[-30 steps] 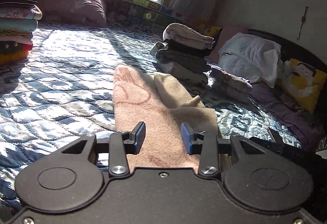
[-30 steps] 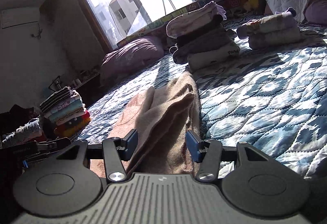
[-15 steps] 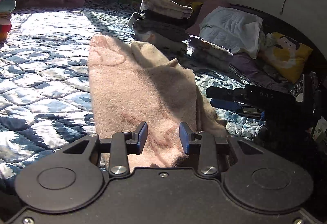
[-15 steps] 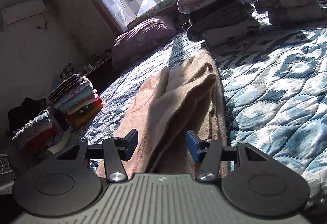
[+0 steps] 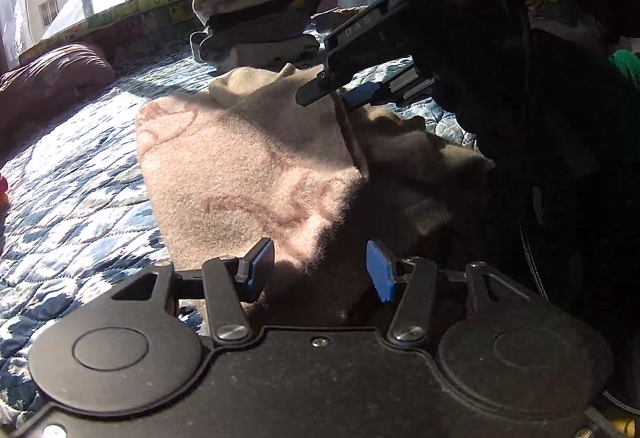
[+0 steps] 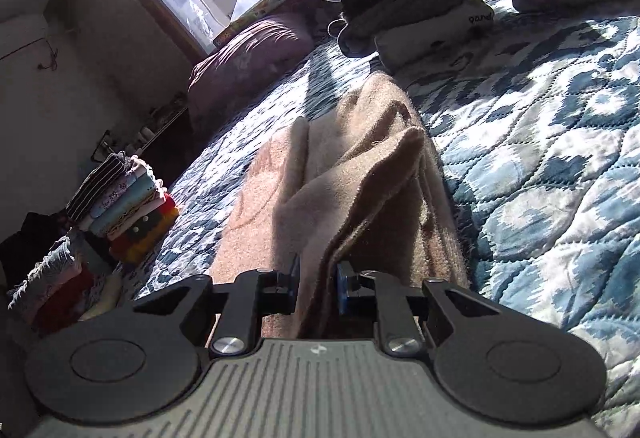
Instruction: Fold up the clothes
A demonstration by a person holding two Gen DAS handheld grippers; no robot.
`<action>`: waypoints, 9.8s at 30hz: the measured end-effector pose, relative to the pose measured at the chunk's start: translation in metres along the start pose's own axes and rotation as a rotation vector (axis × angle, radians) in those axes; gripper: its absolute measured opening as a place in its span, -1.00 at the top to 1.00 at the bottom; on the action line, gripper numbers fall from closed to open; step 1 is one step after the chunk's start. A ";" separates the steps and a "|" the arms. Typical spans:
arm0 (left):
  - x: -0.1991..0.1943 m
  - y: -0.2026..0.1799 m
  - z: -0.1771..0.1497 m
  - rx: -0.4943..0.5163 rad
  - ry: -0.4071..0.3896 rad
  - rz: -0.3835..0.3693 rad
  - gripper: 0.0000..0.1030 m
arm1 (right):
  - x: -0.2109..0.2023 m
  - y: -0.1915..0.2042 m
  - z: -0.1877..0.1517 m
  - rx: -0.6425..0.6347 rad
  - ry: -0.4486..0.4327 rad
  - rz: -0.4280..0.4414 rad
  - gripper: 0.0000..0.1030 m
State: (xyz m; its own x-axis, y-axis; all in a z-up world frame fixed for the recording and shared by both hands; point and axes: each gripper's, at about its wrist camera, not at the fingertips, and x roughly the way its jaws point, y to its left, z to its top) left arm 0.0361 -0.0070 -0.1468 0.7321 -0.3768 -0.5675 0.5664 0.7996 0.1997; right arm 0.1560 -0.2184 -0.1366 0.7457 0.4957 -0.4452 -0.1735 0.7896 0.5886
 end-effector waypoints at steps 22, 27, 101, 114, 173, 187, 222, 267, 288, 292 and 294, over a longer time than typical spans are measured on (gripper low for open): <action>0.019 -0.022 0.012 0.101 -0.017 0.040 0.03 | 0.022 -0.007 0.032 0.055 0.025 -0.027 0.85; 0.020 -0.021 0.013 0.109 -0.038 0.076 0.16 | 0.025 0.010 0.042 0.004 0.066 -0.062 0.85; 0.011 0.131 -0.034 -1.119 -0.045 -0.151 0.85 | 0.176 0.053 0.077 -0.454 0.317 0.175 0.78; -0.003 0.129 -0.027 -1.058 -0.024 -0.163 0.79 | 0.142 0.085 0.092 -0.536 0.164 0.076 0.51; 0.147 0.117 0.114 -0.379 0.178 0.128 0.60 | -0.016 -0.036 -0.008 -0.321 0.020 0.023 0.06; 0.114 0.087 0.091 -0.716 0.165 -0.069 0.44 | -0.033 -0.061 -0.007 -0.138 -0.002 0.025 0.07; 0.148 0.111 0.097 -0.918 0.093 0.022 0.70 | -0.051 -0.014 -0.040 -0.441 0.038 -0.062 0.61; -0.005 0.117 -0.061 -1.366 -0.004 -0.204 0.13 | -0.062 -0.083 -0.072 0.499 0.089 0.199 0.31; -0.071 0.053 0.004 0.004 0.017 0.071 -0.24 | -0.128 0.000 -0.048 -0.498 -0.039 -0.075 0.00; -0.061 0.031 -0.016 0.375 0.038 0.111 -0.25 | -0.127 0.026 -0.071 -0.912 0.025 -0.184 -0.04; -0.051 0.024 -0.026 0.497 0.063 0.121 -0.25 | -0.126 0.028 -0.092 -1.130 0.059 -0.230 -0.09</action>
State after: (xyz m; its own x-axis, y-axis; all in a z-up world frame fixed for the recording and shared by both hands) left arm 0.0030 0.0437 -0.1336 0.7877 -0.2541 -0.5612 0.6020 0.5110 0.6136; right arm -0.0019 -0.2252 -0.1263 0.8082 0.2911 -0.5120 -0.5368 0.7216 -0.4372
